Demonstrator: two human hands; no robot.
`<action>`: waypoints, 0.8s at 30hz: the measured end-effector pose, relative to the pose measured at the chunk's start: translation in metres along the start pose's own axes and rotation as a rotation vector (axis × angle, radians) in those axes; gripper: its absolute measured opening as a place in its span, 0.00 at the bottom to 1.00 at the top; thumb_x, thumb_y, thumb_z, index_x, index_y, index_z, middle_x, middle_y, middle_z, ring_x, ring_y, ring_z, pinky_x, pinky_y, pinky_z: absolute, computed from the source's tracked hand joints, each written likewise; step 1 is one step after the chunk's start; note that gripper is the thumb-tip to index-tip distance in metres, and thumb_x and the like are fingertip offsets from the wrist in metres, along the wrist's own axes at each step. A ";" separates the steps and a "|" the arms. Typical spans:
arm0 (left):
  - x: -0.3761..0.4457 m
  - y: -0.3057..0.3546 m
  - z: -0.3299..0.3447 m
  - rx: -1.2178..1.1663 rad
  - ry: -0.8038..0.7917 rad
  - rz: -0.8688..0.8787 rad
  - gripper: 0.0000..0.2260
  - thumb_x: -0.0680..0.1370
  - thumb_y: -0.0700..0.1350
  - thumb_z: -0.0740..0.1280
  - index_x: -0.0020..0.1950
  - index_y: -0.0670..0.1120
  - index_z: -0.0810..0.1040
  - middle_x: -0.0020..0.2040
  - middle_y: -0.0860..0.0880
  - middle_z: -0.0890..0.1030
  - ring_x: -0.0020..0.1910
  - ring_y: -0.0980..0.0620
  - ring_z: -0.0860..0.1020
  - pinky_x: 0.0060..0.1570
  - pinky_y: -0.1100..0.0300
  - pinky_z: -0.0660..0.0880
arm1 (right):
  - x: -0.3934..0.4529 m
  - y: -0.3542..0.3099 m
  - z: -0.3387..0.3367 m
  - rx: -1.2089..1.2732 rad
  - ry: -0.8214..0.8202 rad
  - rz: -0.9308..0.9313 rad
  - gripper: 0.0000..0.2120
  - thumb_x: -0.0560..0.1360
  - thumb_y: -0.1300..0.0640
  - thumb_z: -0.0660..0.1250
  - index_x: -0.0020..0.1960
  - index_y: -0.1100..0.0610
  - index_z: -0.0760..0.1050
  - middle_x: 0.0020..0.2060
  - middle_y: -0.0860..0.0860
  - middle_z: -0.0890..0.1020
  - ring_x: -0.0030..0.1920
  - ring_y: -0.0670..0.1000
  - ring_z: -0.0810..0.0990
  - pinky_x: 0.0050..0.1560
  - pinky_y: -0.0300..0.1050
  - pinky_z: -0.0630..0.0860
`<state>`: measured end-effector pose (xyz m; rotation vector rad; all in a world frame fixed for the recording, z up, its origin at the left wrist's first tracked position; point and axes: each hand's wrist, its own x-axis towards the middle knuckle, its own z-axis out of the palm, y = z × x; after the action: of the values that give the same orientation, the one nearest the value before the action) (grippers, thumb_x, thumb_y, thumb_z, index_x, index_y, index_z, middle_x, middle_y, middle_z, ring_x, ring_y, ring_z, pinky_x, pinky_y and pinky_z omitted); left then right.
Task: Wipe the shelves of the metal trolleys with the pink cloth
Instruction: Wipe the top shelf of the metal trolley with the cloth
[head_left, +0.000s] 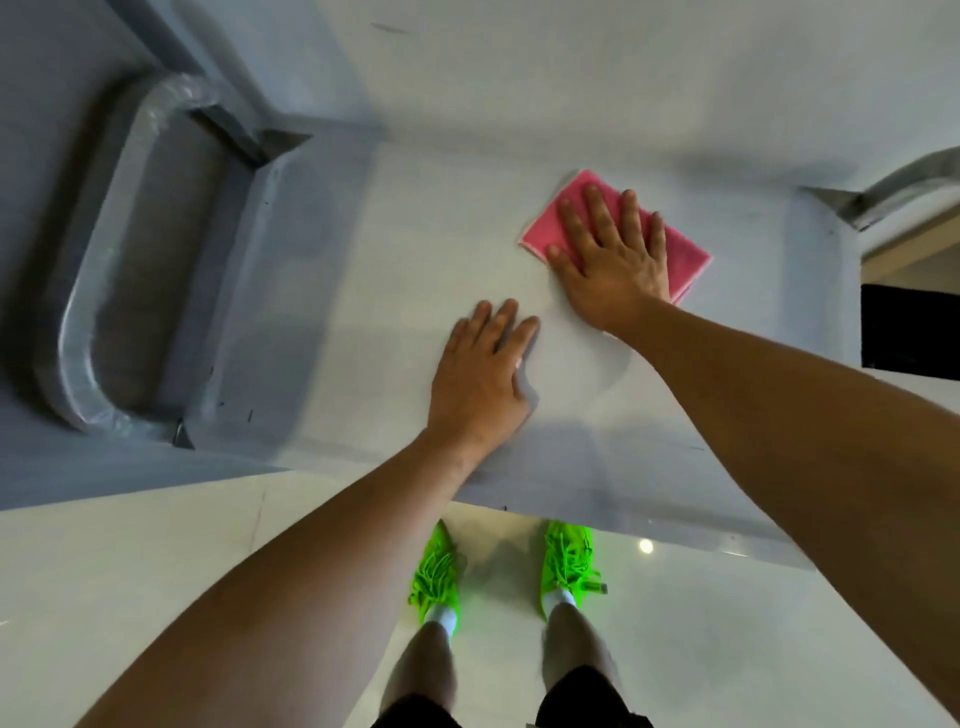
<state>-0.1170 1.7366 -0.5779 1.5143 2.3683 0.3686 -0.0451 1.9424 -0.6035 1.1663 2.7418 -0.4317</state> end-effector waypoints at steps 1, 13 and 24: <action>0.001 -0.001 0.000 0.002 0.000 0.008 0.24 0.80 0.42 0.57 0.77 0.48 0.69 0.79 0.45 0.64 0.79 0.42 0.59 0.77 0.49 0.52 | 0.010 -0.004 -0.001 -0.005 0.006 -0.014 0.32 0.81 0.32 0.39 0.83 0.40 0.40 0.83 0.45 0.41 0.82 0.57 0.37 0.79 0.64 0.36; 0.001 -0.009 -0.011 -0.229 0.033 -0.039 0.21 0.81 0.39 0.64 0.75 0.44 0.72 0.76 0.46 0.70 0.77 0.45 0.65 0.75 0.62 0.53 | -0.028 -0.053 0.014 -0.023 -0.021 -0.135 0.30 0.83 0.36 0.39 0.83 0.44 0.41 0.83 0.47 0.42 0.82 0.58 0.37 0.78 0.62 0.33; -0.040 -0.082 -0.061 -0.008 0.200 -0.227 0.18 0.79 0.40 0.65 0.68 0.38 0.77 0.69 0.36 0.76 0.72 0.36 0.70 0.75 0.47 0.61 | -0.106 -0.111 0.041 0.021 -0.058 -0.041 0.31 0.83 0.35 0.41 0.83 0.42 0.38 0.82 0.45 0.37 0.81 0.57 0.33 0.71 0.55 0.21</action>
<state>-0.1926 1.6632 -0.5477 1.2377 2.6553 0.4935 -0.0515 1.7838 -0.5945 1.0864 2.7218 -0.4931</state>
